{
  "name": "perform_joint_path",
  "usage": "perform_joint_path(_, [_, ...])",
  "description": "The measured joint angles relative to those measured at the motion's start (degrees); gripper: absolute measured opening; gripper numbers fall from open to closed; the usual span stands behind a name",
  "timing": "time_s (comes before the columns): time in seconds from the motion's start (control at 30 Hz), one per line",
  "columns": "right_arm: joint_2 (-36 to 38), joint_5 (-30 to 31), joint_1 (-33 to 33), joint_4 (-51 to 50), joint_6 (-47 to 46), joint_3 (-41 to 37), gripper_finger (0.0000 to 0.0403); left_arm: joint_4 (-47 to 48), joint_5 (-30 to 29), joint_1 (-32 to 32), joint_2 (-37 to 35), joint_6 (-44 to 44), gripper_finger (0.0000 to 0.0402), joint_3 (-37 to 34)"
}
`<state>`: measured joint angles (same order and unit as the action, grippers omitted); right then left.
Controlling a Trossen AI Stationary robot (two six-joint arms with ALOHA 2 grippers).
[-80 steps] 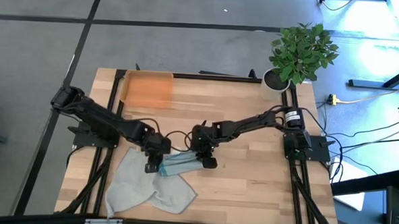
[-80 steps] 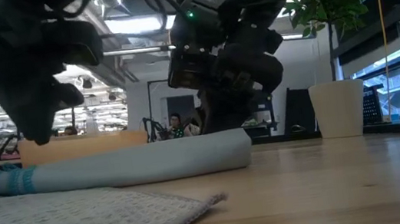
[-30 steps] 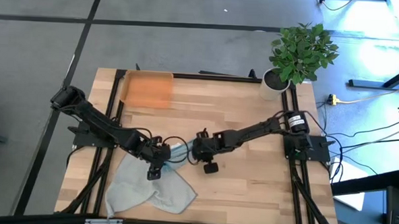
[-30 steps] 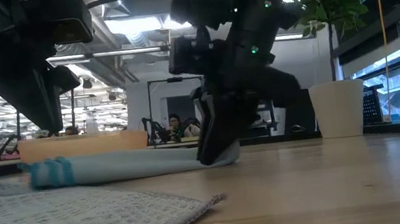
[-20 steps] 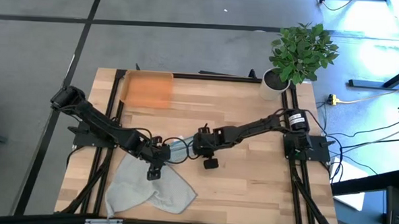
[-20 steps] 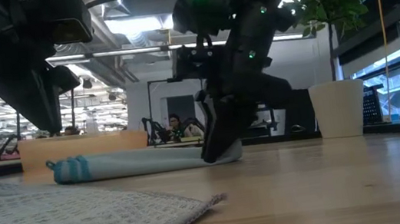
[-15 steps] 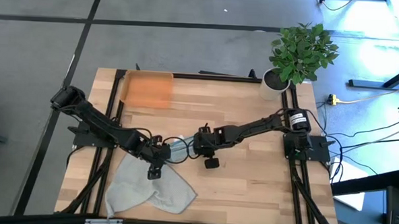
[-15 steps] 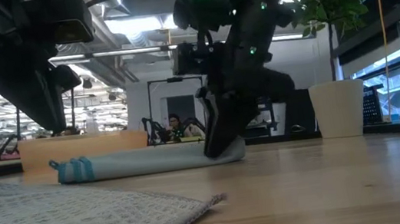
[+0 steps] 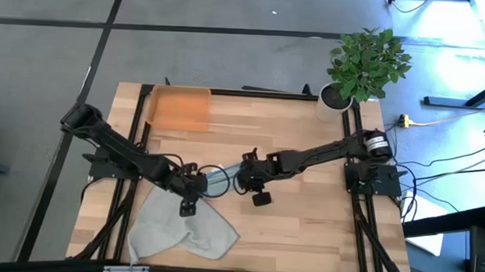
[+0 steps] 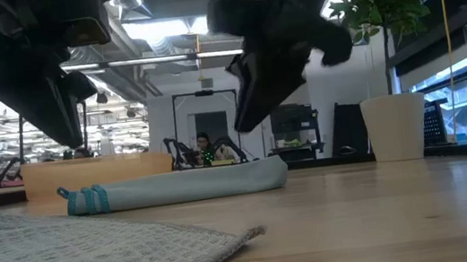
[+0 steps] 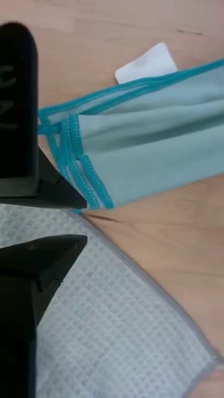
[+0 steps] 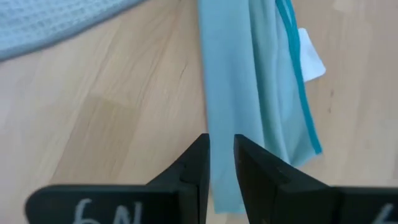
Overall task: Roll microfiber towels into tight, uniform cylinder then place into a basket
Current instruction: Roll the blue microfiber cloth
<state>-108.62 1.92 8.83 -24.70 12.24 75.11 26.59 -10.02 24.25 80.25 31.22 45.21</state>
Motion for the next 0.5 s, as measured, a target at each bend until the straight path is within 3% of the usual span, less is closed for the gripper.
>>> perform_joint_path(0.5, [6.38,3.47,1.94,-7.00,0.12,0.04,0.0074,4.44,-8.22,-2.78,-9.88,-0.26,0.0069,0.04])
